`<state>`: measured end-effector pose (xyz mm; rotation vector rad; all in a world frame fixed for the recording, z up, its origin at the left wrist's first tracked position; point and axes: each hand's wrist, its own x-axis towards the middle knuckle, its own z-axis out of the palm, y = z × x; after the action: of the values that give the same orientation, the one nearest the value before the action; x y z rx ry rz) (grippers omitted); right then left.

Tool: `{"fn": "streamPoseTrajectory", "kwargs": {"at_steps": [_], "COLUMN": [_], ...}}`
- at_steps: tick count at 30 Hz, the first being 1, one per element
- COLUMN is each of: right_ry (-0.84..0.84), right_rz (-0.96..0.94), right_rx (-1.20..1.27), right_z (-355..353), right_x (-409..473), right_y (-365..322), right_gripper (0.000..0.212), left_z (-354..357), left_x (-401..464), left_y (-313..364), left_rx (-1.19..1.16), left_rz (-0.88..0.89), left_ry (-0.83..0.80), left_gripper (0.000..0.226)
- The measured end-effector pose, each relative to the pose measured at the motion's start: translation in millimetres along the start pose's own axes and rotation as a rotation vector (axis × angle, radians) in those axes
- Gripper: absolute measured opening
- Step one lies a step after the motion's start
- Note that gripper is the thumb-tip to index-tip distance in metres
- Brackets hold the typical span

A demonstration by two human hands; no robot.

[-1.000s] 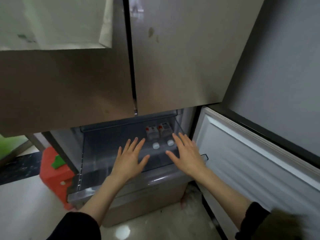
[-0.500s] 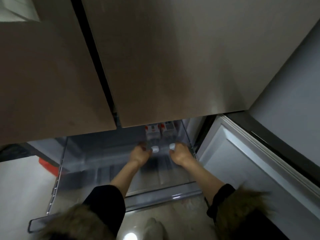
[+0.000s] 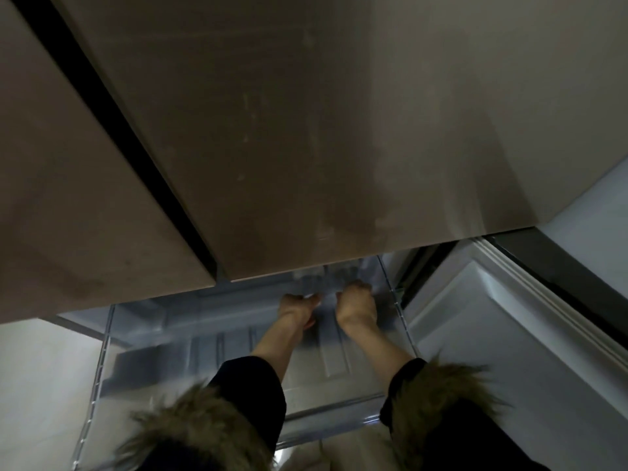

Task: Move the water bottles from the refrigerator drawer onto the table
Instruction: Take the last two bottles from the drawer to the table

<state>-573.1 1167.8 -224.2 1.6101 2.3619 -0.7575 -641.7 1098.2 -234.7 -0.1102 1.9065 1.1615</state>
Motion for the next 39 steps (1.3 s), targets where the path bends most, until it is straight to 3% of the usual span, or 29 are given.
{"fn": "streamPoseTrajectory", "kwargs": {"at_steps": [5, 8, 11, 16, 21, 27, 34, 39], "right_ry": [0.004, -0.042, -0.090, -0.015, 0.118, 0.373, 0.428, 0.372], "right_rz": [0.003, -0.016, 0.024, -0.038, -0.231, -0.473, -0.570, -0.626], "right_rx": [0.006, 0.043, 0.159, 0.302, 0.290, 0.029, 0.081, 0.127], "right_z": [-7, -11, -18, -40, -59, -75, -90, -82], "right_x": [0, -7, -19, -48, -84, -120, -134, -141], "right_y": [3, 8, 15, 18, 23, 14, 3, -7], "right_gripper": [0.034, 0.032, 0.038, 0.055, 0.045, 0.035, 0.030, 0.030], "left_z": [-22, -44, -62, -77, -105, -132, -137, -155], "left_x": [-10, -17, -26, -52, -87, -132, -156, -155], "left_y": [-7, -11, -12, -20, -19, -3, 1, -5], "left_rx": [0.128, 0.148, 0.090, 0.072, 0.320, 0.325, 0.470, 0.513], "left_rz": [0.035, 0.015, 0.029, 0.101, 0.306, 0.565, 0.785, 0.827], "left_ry": [-0.008, -0.032, -0.014, 0.036, 0.231, 0.367, 0.487, 0.529], "left_gripper": [0.009, 0.022, 0.021, 0.031, 0.030, 0.030, 0.024, 0.023]}}
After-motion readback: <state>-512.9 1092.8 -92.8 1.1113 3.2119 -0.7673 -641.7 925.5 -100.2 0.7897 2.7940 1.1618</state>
